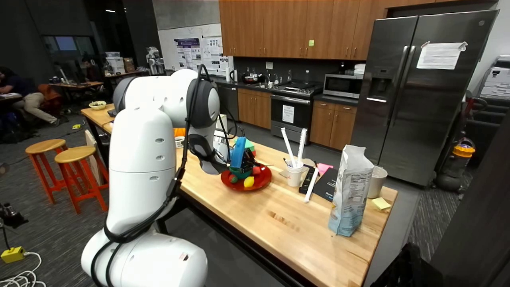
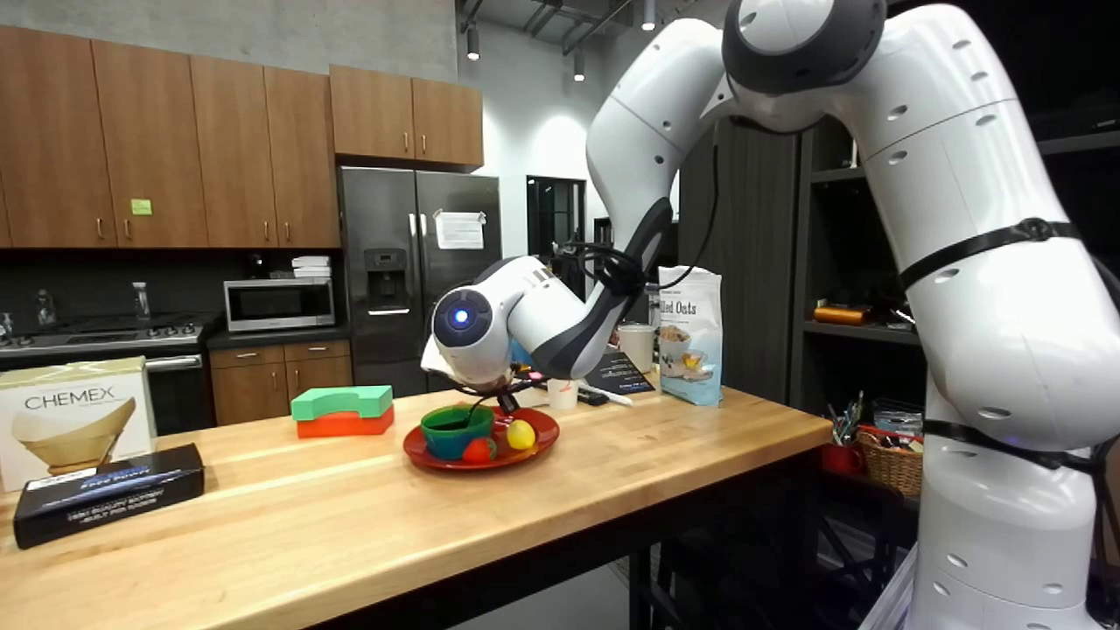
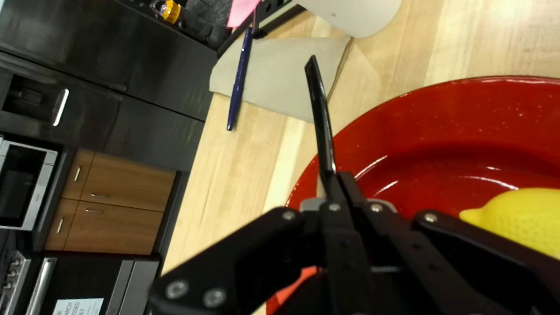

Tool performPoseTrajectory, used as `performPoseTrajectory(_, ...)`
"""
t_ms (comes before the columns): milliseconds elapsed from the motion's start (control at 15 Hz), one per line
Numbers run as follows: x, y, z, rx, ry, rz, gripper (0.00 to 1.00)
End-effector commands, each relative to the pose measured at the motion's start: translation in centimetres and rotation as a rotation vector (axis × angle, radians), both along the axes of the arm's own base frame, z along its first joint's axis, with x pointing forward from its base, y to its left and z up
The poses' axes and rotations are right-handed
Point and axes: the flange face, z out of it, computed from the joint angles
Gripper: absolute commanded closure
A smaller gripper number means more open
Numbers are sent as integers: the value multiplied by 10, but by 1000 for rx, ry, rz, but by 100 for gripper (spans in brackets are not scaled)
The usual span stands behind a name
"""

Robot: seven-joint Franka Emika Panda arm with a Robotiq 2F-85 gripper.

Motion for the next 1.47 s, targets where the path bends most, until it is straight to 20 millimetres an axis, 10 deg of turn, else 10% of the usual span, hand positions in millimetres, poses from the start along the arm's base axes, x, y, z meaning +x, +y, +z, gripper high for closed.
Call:
performPoseTrajectory(0,-6,-2,4,46,57,-3,99)
performPoseTrajectory(1000,-1,2,4,48,43,-35,97)
performPoseTrajectory(1067,-1,2,4,48,43,-35,72)
performPoseTrajectory(1267,-1,2,4,48,43,-34,61)
performPoseTrajectory(1333,-2,3,3,47,44,-33,78)
performPoseTrajectory(1400,-2,3,2,47,46,-33,72)
